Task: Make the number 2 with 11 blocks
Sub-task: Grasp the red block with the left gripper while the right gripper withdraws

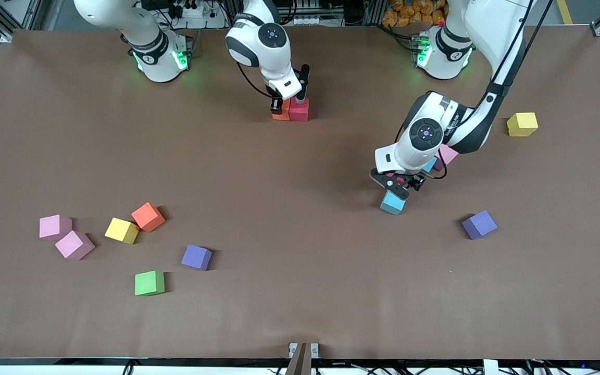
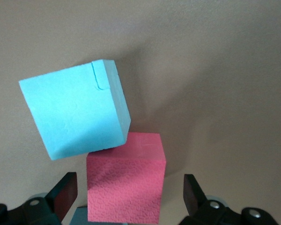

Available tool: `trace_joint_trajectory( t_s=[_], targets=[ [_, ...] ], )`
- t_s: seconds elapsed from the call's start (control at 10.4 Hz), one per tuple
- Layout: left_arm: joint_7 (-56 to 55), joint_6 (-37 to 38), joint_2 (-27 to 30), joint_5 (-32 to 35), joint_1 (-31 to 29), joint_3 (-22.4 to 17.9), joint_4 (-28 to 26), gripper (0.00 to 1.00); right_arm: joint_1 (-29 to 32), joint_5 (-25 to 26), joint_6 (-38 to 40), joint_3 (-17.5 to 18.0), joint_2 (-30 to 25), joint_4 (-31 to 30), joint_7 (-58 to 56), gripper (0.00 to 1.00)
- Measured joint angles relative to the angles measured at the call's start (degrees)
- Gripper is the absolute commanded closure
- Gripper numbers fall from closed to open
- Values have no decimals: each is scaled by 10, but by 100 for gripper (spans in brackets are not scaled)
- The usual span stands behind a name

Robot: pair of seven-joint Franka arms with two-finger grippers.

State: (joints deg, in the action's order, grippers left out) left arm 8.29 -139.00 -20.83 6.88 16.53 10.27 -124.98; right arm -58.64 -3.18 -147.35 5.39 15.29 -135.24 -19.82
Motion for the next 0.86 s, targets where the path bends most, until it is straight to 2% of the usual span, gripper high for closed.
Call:
trace_joint_trajectory(
  t_s=[0.1, 0.29, 0.38, 0.86],
  targets=[
    [0, -11, -4, 0, 0, -1, -3, 6, -1, 0, -3, 0, 1, 0, 0, 0],
    [0, -36, -7, 0, 0, -1, -16, 50, -4, 0, -24, 0, 14, 2, 1, 0],
    [0, -38, -7, 0, 0, -1, -18, 58, -5, 0, -29, 0, 23, 6, 1, 0],
    [-28, -39, 7, -2, 0, -1, -18, 56, -6, 0, -12, -4, 23, 22, 1, 0]
  ],
)
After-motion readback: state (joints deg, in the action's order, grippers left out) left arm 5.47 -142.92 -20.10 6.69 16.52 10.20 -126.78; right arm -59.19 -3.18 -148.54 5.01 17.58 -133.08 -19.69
